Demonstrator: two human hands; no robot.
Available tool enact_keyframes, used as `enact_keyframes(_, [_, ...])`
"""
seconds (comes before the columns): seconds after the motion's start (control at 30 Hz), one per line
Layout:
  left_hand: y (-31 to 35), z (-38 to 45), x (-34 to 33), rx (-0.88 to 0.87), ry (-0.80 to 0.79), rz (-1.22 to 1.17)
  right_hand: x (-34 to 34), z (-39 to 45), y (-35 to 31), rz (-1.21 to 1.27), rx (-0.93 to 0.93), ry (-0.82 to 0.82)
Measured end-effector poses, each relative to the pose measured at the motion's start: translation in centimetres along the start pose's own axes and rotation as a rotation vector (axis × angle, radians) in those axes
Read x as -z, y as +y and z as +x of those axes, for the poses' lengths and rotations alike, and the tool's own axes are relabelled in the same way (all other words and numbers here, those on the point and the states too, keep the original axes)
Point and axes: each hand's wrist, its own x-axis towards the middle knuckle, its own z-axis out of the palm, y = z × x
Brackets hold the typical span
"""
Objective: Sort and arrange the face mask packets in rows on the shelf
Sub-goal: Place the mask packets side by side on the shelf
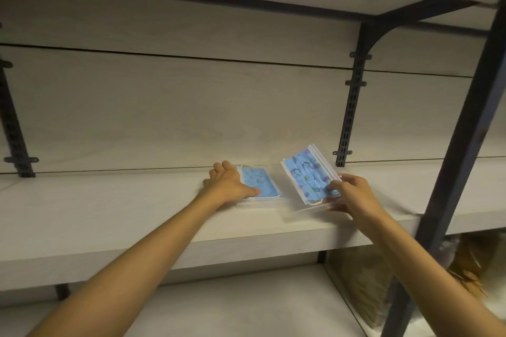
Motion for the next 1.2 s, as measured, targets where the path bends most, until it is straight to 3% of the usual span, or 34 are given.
enact_keyframes(0.27, [-5.6, -1.0, 5.2, -0.268, 0.304, 0.356, -6.5, 0.3, -1.3, 0.012, 0.006, -0.108])
enact_keyframes(0.4, [-10.8, -1.8, 7.9, -0.274, 0.346, 0.381, -12.4, 0.3, -1.6, -0.041, 0.037, -0.194])
enact_keyframes(0.67, [-17.2, -3.3, 10.8, -0.236, 0.341, 0.413, -23.5, -0.4, -1.9, -0.217, 0.044, -0.214])
enact_keyframes(0.83, [-19.8, -4.0, 11.9, -0.240, 0.303, 0.412, -26.7, -1.5, -1.6, -0.528, 0.083, -0.208])
enact_keyframes(1.03, [-22.3, -4.1, 12.8, -0.249, 0.246, 0.403, -28.4, -1.6, -0.8, -0.970, 0.438, -0.169])
enact_keyframes(1.2, [-23.0, -4.6, 12.9, -0.255, 0.205, 0.365, -28.6, -2.5, -0.8, -1.031, 0.460, -0.231])
